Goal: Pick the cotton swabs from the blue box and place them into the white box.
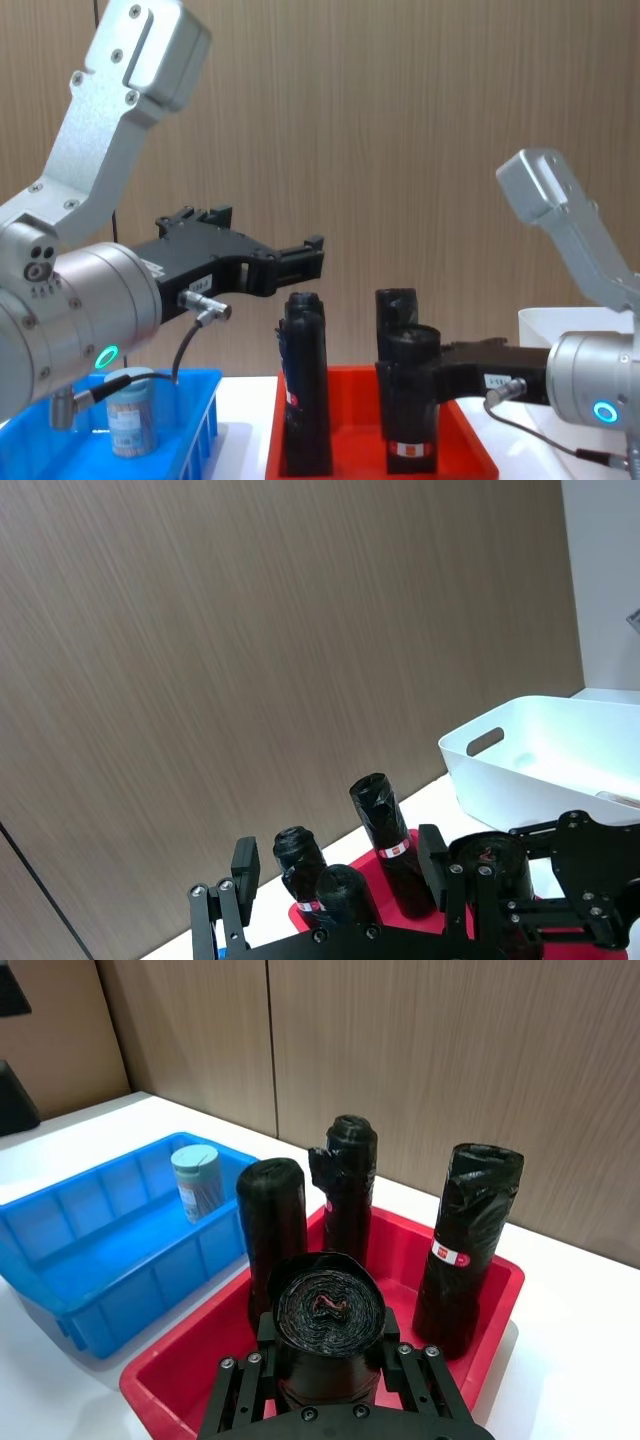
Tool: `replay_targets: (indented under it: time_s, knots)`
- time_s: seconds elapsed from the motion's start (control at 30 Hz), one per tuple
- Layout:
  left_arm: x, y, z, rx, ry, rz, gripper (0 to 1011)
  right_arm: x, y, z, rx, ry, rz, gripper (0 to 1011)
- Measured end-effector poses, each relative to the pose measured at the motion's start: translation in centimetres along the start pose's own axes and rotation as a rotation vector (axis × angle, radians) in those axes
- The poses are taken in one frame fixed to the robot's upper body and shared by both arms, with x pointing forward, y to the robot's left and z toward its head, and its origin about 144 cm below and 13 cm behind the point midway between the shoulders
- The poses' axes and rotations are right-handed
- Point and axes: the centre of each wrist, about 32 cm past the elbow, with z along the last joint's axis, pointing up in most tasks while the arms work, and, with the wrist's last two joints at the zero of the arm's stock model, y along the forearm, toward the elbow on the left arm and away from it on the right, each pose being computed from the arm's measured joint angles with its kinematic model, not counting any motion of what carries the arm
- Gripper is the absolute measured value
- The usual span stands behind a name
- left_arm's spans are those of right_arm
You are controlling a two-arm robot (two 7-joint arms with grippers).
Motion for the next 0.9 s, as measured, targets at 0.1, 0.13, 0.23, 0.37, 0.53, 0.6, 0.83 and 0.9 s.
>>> replay_targets:
  time_s: [0.1,0.13,0.23,0.37,0.53,0.6,0.83,0.9]
  knots:
    - [0.0,0.0,0.0,0.0,0.0,0.0,1004,-0.1,-0.1,0.3,0.008,0.002,-0.001,547]
    - [0.0,0.0,0.0,0.0,0.0,0.0,1004,-0.1,-0.1,0.3,0.011,0.002,-0.001,544]
    - [0.0,0.0,0.0,0.0,0.0,0.0,1004,-0.1,-0.3,0.6,0.021,0.001,-0.003,544]
    - [0.0,0.0,0.0,0.0,0.0,0.0,1004,-0.2,-0.6,0.9,0.038,0.0,-0.008,544]
    - [0.0,0.0,0.0,0.0,0.0,0.0,1004,-0.1,-1.1,1.6,0.067,-0.005,-0.018,544]
    - [0.0,0.0,0.0,0.0,0.0,0.0,1004,0.0,-1.5,2.0,0.084,-0.009,-0.026,544]
    - [0.0,0.0,0.0,0.0,0.0,0.0,1004,0.6,-2.7,3.2,0.137,-0.02,-0.063,544]
    - [0.0,0.0,0.0,0.0,0.0,0.0,1004,0.9,-3.2,3.6,0.156,-0.024,-0.078,544]
